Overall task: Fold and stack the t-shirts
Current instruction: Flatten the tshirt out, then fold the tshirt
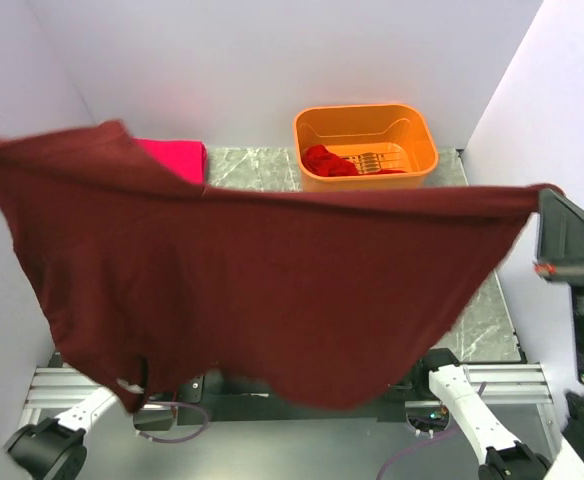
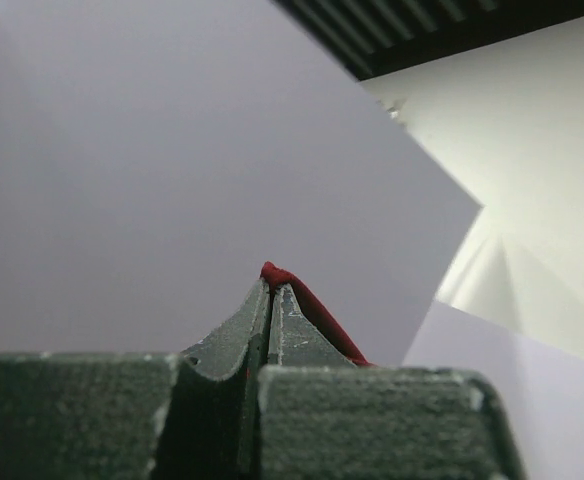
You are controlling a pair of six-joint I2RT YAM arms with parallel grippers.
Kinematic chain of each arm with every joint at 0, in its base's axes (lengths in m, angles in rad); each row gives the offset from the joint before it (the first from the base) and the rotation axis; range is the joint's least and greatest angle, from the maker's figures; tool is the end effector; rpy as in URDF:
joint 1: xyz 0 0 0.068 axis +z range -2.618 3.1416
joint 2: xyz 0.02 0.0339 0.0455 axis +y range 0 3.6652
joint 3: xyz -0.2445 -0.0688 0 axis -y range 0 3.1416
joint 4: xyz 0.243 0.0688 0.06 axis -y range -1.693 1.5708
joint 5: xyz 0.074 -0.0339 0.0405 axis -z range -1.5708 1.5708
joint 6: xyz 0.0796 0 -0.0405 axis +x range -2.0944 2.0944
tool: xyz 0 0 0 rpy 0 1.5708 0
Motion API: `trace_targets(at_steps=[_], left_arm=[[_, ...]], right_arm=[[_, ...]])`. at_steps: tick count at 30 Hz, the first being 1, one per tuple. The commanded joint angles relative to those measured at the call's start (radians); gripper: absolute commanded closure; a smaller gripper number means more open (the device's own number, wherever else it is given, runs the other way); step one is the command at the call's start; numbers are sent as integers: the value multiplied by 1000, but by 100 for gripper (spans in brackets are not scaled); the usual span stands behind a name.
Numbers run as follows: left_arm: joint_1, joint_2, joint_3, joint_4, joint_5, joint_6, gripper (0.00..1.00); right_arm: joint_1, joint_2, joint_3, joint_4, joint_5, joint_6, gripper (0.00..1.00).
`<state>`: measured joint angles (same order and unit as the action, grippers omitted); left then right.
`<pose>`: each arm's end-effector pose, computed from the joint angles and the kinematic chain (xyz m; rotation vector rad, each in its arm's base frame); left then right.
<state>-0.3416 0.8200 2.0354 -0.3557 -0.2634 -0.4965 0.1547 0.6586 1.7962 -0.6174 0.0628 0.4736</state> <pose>-0.0119 0.0262 0.6553 -0.3128 0.7003 -0.7041 0.0080 -0.0038 0.5851 0.2260 1.0418 0.5357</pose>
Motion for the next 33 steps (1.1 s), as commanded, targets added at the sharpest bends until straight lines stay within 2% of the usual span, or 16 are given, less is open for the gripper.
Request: trace_targets(at_steps=[1,5,6,9,12,15,17,20,23,29,33], left_arm=[[6,142,-95,15,-138,44,99],[6,247,-297,62,-246,53,99],[7,269,-340,84,-253,71,99],[32,346,-551,242,-200,101,99],[70,444,-720,389,-109,95,99],[107,577,-808,493,-47,79,99],[125,707,-817,530,-14,84,99],[138,900,-729,509,52,84,99],[136,1039,-654,494,95,79,99],[139,1180,-541,469,93,76,100],[141,1173,-547,448,78,55,99]], right_arm=[[3,50,-121,37,117,-20,100],[3,84,-308,105,215,16,100],[2,93,-398,126,241,19,100],[-7,120,-587,223,275,39,100],[-61,203,-743,303,240,63,100],[-148,335,-887,453,88,77,100],[-197,471,-922,549,-15,74,100],[-204,664,-893,594,-60,34,100],[-205,829,-793,575,-84,19,100],[-207,992,-683,564,-95,10,100],[-208,1012,-663,541,-97,8,100]])
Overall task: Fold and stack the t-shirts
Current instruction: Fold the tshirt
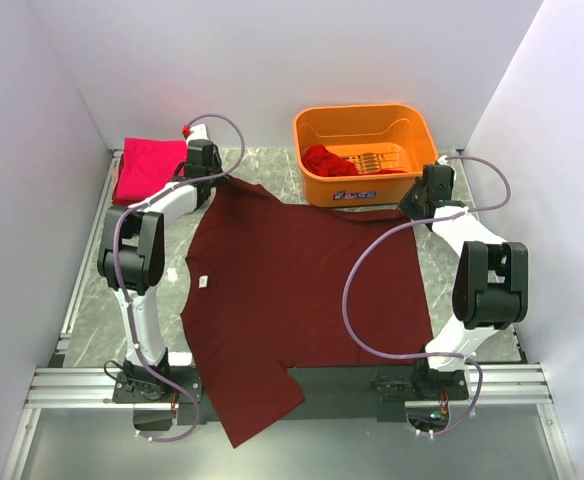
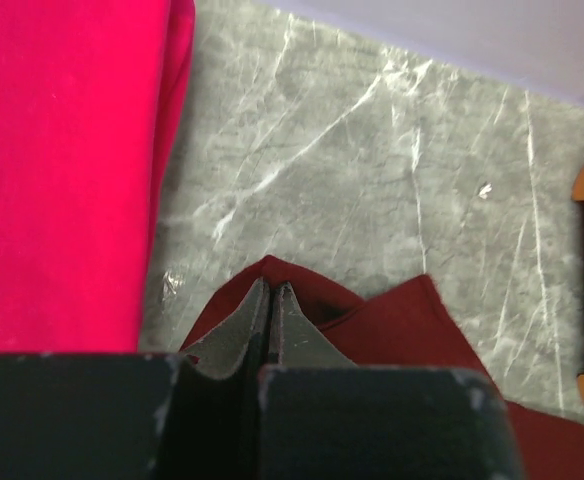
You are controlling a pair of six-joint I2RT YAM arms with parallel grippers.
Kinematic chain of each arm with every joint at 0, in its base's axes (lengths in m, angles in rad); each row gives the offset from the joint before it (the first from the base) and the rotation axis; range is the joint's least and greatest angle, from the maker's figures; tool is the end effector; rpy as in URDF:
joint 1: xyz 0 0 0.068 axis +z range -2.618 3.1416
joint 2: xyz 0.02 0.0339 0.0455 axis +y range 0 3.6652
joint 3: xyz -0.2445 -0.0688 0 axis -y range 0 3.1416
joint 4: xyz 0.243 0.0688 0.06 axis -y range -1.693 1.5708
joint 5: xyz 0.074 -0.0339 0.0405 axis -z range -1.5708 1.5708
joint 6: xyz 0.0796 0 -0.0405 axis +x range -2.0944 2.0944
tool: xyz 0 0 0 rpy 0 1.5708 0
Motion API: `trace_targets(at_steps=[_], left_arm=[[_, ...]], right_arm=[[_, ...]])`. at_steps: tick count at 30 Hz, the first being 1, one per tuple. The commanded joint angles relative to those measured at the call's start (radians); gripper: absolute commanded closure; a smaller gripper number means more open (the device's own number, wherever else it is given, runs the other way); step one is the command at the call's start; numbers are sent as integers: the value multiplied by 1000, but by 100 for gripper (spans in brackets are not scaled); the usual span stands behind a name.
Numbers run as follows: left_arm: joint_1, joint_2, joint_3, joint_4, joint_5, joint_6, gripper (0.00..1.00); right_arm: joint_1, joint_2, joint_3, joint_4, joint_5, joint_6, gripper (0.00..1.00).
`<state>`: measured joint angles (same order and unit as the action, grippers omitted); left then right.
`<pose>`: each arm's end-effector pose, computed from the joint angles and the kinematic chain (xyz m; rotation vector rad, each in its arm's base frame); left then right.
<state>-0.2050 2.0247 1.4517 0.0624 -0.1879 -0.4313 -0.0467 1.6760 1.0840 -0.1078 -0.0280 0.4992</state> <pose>0.4893 -0.0866 0.1775 -0.3480 2.0480 -0.1946 0.3979 -0.0164 0.1719 0.6016 2.2041 0.2696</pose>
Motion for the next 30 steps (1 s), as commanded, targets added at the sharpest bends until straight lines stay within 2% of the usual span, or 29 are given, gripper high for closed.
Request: trace_targets(at_steps=[1,8,12,19,23,30], left_arm=[[3,-59,1,37,-2,-15,99],[3,-217,-151,-4,-58,-102,99],[-5,-331,-261,-53,-71,-210,100],[-66,-595,-497,-215,-227,-403,99],[-134,-704,-556,-364,-353,-549,99],[-158,-850,-605,-526,-392,-647,99]], right_arm=[[-7,-12,50,22,-3,-17,100],[-7,-44,67,-61,3,-48,100],[-5,-65,70,-110,7,-56,100],[-8,-88,109,-246,16,-97,100],[-12,-94,132,-314,26,-116,100],[-25,-117,157,-404,60,-132,100]])
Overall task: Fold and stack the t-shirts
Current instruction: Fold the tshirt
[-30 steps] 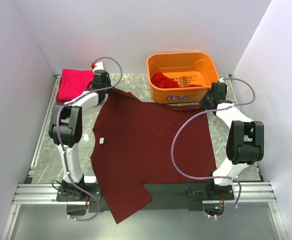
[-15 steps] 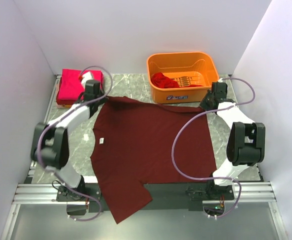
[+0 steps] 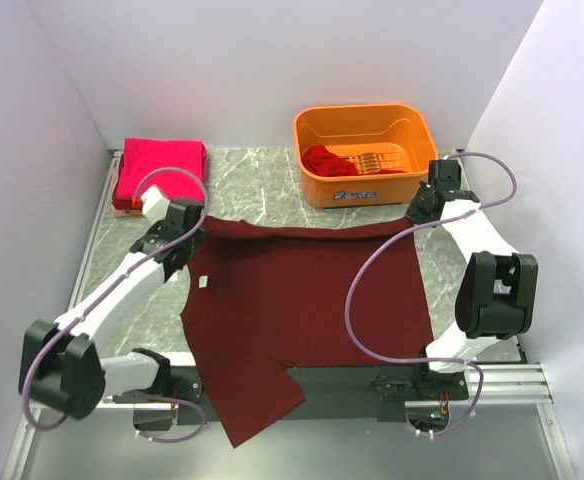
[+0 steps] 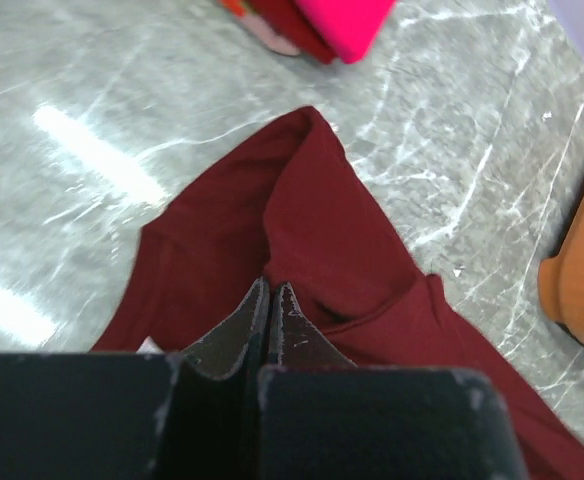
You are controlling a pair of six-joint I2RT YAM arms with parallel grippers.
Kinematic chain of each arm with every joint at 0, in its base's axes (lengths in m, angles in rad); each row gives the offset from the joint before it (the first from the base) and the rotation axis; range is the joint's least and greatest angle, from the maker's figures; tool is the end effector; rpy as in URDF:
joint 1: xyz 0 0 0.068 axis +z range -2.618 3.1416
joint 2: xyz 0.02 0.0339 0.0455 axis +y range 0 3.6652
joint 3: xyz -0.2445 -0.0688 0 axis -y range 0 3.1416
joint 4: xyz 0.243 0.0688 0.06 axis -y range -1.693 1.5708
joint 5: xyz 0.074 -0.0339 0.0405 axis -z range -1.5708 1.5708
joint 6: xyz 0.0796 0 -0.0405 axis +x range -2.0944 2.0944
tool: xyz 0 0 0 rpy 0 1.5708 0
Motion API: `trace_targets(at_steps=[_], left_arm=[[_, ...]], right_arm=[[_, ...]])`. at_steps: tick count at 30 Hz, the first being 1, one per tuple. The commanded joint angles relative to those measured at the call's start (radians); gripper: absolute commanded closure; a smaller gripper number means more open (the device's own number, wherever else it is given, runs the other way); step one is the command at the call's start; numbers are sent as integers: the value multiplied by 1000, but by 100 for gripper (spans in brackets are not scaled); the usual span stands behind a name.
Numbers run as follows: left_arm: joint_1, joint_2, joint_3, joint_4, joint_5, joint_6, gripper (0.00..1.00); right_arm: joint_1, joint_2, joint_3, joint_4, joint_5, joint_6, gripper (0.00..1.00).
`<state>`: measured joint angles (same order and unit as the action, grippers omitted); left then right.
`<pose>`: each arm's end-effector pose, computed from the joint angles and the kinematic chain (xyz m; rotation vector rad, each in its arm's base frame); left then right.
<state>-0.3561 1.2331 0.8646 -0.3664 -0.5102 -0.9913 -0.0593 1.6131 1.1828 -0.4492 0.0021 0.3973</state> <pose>0.2889 -0.0660 0.2164 -0.9231 1.9974 -0.1602 0.3735 -0.0223 0.1926 0.5567 2.3919 0.1462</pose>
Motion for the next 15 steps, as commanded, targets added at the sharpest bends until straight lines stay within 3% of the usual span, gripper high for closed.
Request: trace_targets(at_steps=[1,15], left_arm=[[-10,-78,-28,-112,-71,-96,99],[-67,-238,-156,-243,-44,-201,99]], right_arm=[[-14,-58,61,-77,33,-35,100],[-16,-68,57,-121,27,-57,100]])
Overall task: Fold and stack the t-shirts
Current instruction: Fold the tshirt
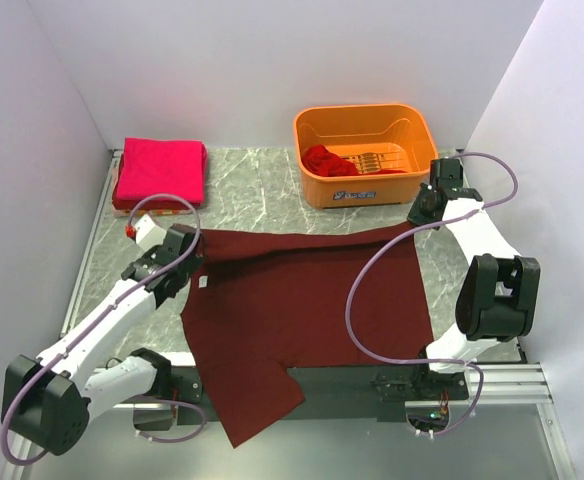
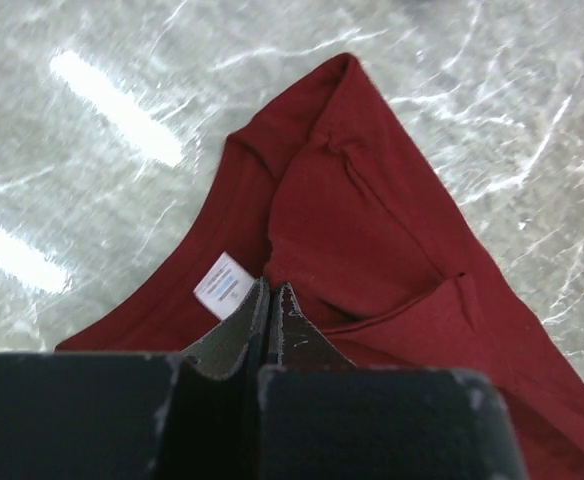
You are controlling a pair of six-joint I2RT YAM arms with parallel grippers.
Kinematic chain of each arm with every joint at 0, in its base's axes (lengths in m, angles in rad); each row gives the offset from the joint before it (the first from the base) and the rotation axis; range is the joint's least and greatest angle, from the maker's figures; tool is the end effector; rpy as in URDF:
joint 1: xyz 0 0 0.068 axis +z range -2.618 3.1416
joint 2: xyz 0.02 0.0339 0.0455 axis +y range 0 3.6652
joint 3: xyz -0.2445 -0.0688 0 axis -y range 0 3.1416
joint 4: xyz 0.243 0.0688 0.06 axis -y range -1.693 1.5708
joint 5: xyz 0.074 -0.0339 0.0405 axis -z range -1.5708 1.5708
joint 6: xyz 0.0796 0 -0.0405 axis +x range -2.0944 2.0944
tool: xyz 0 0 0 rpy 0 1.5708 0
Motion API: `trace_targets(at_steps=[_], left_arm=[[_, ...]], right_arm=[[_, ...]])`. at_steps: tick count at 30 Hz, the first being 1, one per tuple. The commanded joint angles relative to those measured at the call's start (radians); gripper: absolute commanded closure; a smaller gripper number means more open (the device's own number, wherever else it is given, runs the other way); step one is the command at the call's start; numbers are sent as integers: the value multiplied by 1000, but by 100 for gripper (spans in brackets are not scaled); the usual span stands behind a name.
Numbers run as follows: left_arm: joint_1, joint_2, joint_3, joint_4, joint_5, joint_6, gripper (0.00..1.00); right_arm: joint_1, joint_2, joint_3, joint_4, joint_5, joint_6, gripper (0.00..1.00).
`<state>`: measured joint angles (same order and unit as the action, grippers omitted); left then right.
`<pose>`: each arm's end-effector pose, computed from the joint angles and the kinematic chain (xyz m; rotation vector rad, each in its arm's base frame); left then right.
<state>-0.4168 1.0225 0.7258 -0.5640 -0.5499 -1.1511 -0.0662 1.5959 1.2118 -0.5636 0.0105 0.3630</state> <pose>0.2317 -0.0571 0.2009 -1.0343 2.0293 -0.1405 0.3627 -0.0249 0.1978 0.5412 2.4630 0.1070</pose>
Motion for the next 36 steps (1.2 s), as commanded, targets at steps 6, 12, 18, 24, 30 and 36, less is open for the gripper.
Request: trace_targets(at_steps=[6,12,18,24,30,36], left_arm=[[-39,-85,-101,-40,90,-91,99],[-66,-128,-173,-86,123,-159,99],[-66,-116,-218,-112,174,-151,99],[-68,-143,-230,-131,254,-139,93],[-80,-248,-243,-109,408,-101,84],[-82,-288,-188,-197,420,-45,56]], right_arm=[[-9,-45,11,-16,29,-22,100],[-7,-42,-12,-18,48,-19,100],[-7,-16,-64,2,75,4,100],[-7,1,-90,7,106,21,92],[-9,3,-92,-18,129,37,71],[-7,-16,-90,-32,155,51,47]])
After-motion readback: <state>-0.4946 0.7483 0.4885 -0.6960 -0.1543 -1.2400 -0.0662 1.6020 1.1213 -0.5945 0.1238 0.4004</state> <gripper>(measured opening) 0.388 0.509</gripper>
